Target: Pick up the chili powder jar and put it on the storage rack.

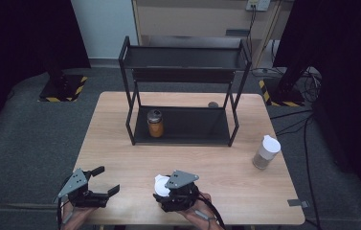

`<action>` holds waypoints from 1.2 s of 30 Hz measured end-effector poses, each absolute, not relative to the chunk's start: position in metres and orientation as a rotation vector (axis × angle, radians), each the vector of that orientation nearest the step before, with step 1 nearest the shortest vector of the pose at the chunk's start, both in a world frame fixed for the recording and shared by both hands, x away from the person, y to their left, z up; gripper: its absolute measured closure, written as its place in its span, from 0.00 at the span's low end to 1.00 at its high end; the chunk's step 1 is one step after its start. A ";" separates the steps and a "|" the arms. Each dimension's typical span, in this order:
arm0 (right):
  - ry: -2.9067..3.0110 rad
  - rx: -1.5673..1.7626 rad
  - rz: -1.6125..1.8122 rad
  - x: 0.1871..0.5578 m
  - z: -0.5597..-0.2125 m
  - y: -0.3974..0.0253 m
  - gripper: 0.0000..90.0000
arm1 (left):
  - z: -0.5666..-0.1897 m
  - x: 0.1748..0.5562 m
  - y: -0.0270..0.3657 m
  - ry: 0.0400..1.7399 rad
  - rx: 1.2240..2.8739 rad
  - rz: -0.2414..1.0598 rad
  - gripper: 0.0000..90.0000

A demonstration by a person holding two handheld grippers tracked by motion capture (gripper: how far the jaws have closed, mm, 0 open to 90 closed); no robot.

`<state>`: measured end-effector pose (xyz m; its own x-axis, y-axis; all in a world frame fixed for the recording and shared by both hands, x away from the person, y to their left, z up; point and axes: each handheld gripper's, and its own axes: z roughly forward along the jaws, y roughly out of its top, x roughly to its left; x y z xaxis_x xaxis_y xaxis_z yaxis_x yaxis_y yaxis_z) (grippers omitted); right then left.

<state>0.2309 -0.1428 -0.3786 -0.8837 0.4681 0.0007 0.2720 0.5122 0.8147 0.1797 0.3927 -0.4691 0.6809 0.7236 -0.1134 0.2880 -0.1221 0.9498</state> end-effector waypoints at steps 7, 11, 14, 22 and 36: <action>2.542 0.617 1.311 0.236 -0.370 -0.147 0.34 | -0.469 0.180 0.393 0.822 1.705 0.453 0.04; 2.536 0.618 1.310 0.239 -0.365 -0.150 0.34 | -0.469 0.180 0.393 0.822 1.704 0.453 0.04; 2.540 0.623 1.320 0.244 -0.360 -0.153 0.34 | -0.469 0.180 0.393 0.821 1.703 0.452 0.04; 2.530 0.648 1.340 0.260 -0.344 -0.164 0.34 | -0.469 0.180 0.393 0.821 1.705 0.451 0.04; 2.485 0.656 1.326 0.284 -0.318 -0.174 0.34 | -0.469 0.181 0.393 0.819 1.706 0.447 0.04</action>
<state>0.2844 -0.1742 -0.3184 -0.8678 0.4969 -0.0074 0.2707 0.4851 0.8315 0.1805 0.3931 -0.4690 0.6857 0.7185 -0.1165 0.2904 -0.1233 0.9489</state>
